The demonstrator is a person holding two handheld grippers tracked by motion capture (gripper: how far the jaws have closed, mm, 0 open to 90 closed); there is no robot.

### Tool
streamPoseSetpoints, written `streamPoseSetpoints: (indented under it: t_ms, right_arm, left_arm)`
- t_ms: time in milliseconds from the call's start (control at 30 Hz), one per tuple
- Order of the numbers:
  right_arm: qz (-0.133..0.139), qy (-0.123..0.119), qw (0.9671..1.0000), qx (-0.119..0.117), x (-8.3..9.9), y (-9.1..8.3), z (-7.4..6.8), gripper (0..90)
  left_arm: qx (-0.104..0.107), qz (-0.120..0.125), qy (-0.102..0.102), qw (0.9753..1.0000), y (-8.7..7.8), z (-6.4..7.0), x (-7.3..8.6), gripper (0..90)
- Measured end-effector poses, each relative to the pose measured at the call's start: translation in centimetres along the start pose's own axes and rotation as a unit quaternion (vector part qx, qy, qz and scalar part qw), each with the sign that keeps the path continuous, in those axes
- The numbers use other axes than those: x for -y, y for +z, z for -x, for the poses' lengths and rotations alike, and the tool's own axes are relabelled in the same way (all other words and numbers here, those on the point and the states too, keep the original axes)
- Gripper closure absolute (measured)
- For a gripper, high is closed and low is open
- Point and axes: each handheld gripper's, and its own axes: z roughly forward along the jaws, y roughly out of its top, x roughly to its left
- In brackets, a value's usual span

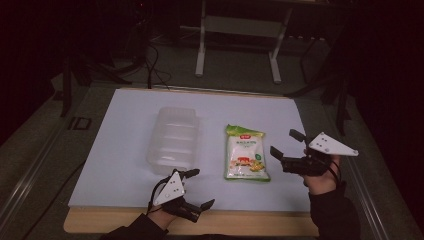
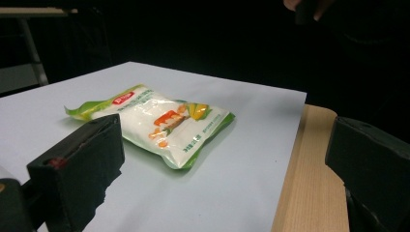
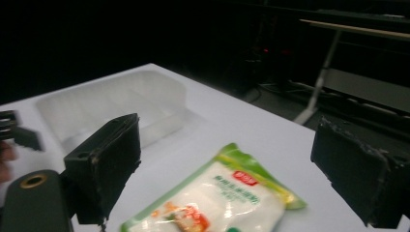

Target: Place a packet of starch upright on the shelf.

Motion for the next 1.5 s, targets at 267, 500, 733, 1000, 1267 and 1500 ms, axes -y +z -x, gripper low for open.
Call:
streamPoseSetpoints:
  t_ms: [267, 500, 733, 1000, 1267, 1500]
  right_arm:
    - [-0.013, 0.008, 0.9998, 0.012, -1.3, 1.6, 1.4, 10.4]
    - [-0.023, 0.001, 0.9997, 0.009, -1.5, 3.2, 2.4, 10.5]
    - [-0.037, 0.005, 0.9993, 0.009, -1.3, 4.9, 3.6, 13.5]
    - [-0.060, 0.025, 0.9978, 0.016, -0.7, 7.0, 4.9, 14.3]
    - [-0.078, 0.039, 0.9962, 0.005, 0.2, 9.1, 6.2, 19.8]
    - [-0.100, 0.048, 0.9939, -0.002, 1.5, 10.9, 7.0, 22.4]
  left_arm:
    - [0.003, -0.001, -0.003, 1.0000, 0.0, 0.0, 0.0, 0.7]
    - [0.005, -0.001, -0.005, 1.0000, 0.0, 0.0, 0.0, 0.7]
    - [0.005, -0.001, -0.005, 1.0000, 0.0, 0.0, 0.0, 0.7]
    - [0.005, -0.003, -0.005, 1.0000, 0.0, -0.1, 0.1, 0.7]
    - [0.006, -0.003, -0.004, 1.0000, 0.0, 0.0, 0.0, 0.7]
    - [0.010, -0.006, -0.003, 0.9999, 0.0, 0.0, 0.1, 0.7]
